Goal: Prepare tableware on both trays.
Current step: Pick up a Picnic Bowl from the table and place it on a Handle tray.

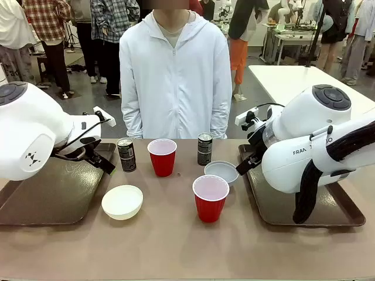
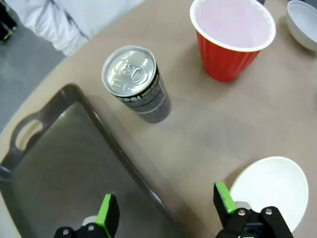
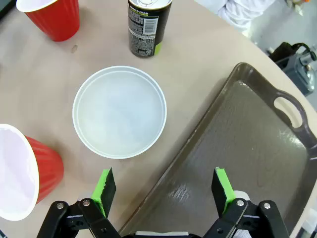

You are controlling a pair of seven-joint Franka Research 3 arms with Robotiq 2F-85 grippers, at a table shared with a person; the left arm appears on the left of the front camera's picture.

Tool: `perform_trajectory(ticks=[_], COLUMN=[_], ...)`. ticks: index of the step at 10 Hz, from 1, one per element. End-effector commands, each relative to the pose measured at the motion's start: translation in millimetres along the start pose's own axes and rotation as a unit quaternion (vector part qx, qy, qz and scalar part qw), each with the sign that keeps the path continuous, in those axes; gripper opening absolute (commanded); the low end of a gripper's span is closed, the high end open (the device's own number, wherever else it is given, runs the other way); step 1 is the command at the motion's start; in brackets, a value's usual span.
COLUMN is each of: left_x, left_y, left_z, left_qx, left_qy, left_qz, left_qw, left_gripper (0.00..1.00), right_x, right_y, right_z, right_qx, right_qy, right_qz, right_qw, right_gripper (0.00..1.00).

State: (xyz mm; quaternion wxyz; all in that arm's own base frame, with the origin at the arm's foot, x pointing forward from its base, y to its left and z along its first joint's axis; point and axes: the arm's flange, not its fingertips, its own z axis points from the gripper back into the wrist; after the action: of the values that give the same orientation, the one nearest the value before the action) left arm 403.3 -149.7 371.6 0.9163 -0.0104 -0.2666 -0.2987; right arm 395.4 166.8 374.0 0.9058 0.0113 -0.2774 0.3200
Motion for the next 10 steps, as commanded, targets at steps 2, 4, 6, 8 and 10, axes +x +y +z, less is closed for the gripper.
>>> perform_trajectory(ticks=[2,4,6,8,10], left_x=[0.0,0.0,0.0,0.0,0.0], left_y=[-0.1,-0.1,-0.1,-0.1,-0.1], left_z=[0.0,0.0,0.0,0.0,0.0], left_qx=[0.0,0.0,0.0,0.0,0.0], left_qy=[0.0,0.0,0.0,0.0,0.0], left_qz=[0.0,0.0,0.0,0.0,0.0], left_qw=[1.0,1.0,1.0,1.0,1.0], left_gripper=[1.0,1.0,1.0,1.0,1.0], right_x=[0.0,0.0,0.0,0.0,0.0], right_y=[0.0,0.0,0.0,0.0,0.0], right_z=[0.0,0.0,0.0,0.0,0.0], right_qx=[0.0,0.0,0.0,0.0,0.0], right_qy=[0.0,0.0,0.0,0.0,0.0], right_qz=[0.0,0.0,0.0,0.0,0.0], right_qw=[1.0,1.0,1.0,1.0,1.0], right_gripper=[1.0,1.0,1.0,1.0,1.0])
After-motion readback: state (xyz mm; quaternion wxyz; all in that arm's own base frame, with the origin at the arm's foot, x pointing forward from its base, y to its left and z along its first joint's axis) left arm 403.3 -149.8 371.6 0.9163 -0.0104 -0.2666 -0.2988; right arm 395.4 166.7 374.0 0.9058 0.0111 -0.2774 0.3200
